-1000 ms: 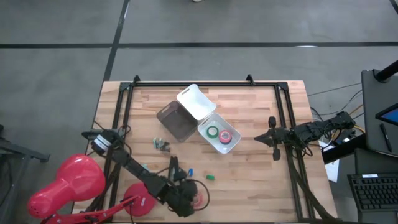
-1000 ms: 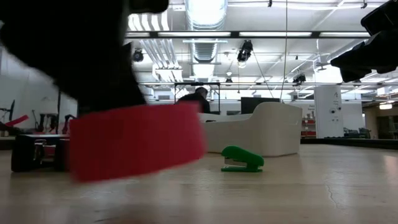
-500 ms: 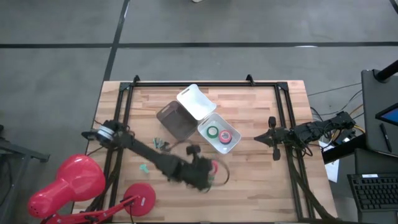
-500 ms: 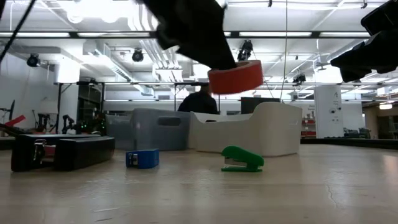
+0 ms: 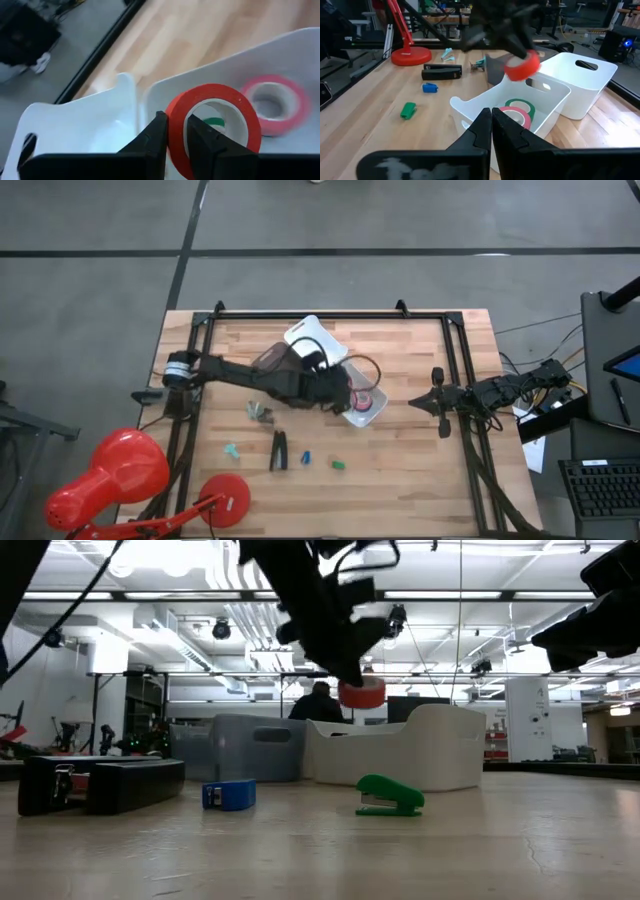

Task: Pick and place Stapler, Stapler remover, tape
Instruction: Put the orange tape into the bottom white bin

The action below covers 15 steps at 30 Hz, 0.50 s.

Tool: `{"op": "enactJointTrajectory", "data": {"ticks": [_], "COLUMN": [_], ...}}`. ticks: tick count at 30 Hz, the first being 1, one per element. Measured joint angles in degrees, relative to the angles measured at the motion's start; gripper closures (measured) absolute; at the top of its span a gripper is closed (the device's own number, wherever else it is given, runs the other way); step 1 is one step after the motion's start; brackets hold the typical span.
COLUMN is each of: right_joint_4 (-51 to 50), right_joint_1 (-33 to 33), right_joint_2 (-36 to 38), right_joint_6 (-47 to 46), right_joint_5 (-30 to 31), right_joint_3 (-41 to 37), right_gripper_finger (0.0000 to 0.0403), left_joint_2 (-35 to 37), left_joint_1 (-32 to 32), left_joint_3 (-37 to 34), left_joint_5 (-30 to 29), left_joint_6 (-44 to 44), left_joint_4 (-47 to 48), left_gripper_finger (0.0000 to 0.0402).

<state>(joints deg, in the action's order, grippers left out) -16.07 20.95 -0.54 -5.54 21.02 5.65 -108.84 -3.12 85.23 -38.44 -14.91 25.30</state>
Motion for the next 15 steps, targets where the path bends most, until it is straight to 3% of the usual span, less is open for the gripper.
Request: {"op": "enactJointTrajectory", "data": {"ticks": [5, 15], "right_joint_4": [0.0, 0.0], "right_joint_1": [0.0, 0.0], "right_joint_2": [0.0, 0.0], "right_joint_6": [0.0, 0.0], "right_joint_5": [0.0, 0.0], "right_joint_3": [0.0, 0.0], "right_gripper_finger": [0.0394, 0.0394], "left_joint_2": [0.0, -0.4], "left_joint_1": [3.2, 3.0], "left_joint_3": [-2.5, -6.7], "left_joint_5": [1.6, 4.6], "left_joint_6": [-0.2, 2.6], "left_joint_4": [-1.3, -8.8], "left_gripper_finger": [0.0343, 0.0343]}}
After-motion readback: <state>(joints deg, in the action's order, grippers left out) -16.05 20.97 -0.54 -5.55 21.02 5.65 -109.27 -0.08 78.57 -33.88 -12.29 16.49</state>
